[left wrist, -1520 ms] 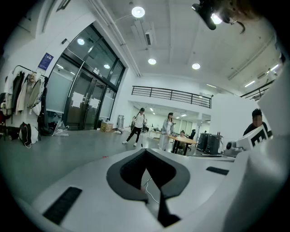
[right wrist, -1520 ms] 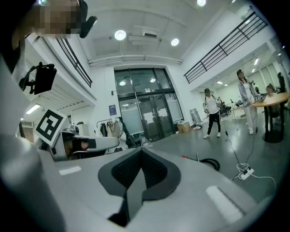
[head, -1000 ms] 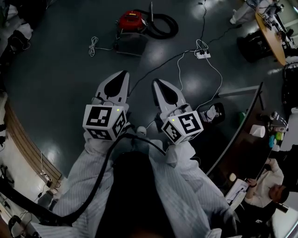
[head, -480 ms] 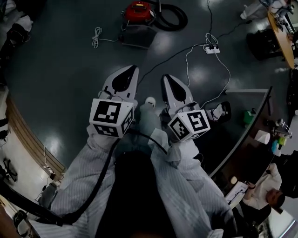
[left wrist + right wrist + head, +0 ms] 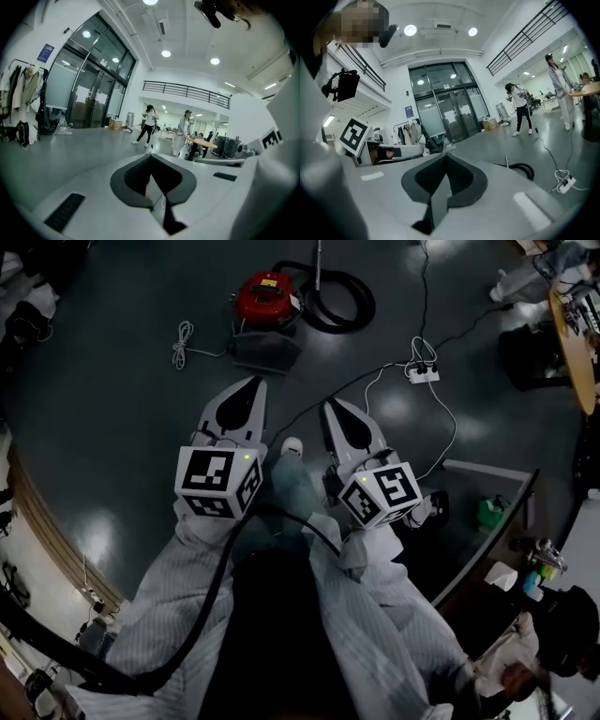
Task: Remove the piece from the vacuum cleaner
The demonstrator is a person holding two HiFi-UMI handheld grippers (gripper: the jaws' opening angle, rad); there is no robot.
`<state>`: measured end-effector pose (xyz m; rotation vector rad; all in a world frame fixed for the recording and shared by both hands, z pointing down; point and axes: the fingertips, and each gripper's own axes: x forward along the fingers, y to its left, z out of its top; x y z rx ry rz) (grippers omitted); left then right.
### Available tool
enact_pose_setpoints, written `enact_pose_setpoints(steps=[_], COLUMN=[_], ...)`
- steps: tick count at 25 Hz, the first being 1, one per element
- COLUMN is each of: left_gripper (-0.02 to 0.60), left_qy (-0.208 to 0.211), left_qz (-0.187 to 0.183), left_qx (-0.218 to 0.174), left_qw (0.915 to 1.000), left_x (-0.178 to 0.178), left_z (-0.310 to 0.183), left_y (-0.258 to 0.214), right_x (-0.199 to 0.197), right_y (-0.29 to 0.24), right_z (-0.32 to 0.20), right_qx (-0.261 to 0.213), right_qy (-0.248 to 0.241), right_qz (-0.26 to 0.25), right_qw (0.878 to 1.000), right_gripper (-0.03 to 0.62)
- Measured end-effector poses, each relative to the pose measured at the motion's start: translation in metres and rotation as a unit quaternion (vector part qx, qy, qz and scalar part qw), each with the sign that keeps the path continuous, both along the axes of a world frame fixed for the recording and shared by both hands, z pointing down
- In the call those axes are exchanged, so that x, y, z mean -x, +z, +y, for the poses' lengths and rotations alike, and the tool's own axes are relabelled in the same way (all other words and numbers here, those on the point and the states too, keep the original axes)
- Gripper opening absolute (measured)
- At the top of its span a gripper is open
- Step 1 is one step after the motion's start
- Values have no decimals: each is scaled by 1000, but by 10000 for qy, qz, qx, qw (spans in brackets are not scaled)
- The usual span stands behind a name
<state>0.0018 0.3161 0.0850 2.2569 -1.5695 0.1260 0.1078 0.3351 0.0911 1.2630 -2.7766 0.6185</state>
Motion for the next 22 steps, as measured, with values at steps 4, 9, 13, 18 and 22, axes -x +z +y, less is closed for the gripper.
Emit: enact_pose_setpoints(steps=[4, 9, 13, 18, 22], left_gripper=[5, 5, 5, 5, 5], left_qy=[-167, -392, -473, -301, 212], left_qz=[-10, -179, -312, -479, -865], left_qx=[165, 466, 735, 886, 981], left_qw=[9997, 9980, 9957, 9945, 9912], left_x=[-15, -6, 14, 44, 73], left_z=[-58, -106, -142, -214, -270], left_y=[11, 35, 62, 85, 108], right_x=[-24, -33, -22, 2, 43], right_y=[3, 34, 66, 98, 126], right_z=[-72, -128, -161, -220, -279], right_qx=[138, 477, 806, 1083, 1186], right_qy=[-260, -172, -186, -51, -261], right_qz=[150, 133, 205, 470, 849], right_qw=[9995, 9986, 9964, 9930, 9890], right_gripper=[2, 2, 2, 2, 2])
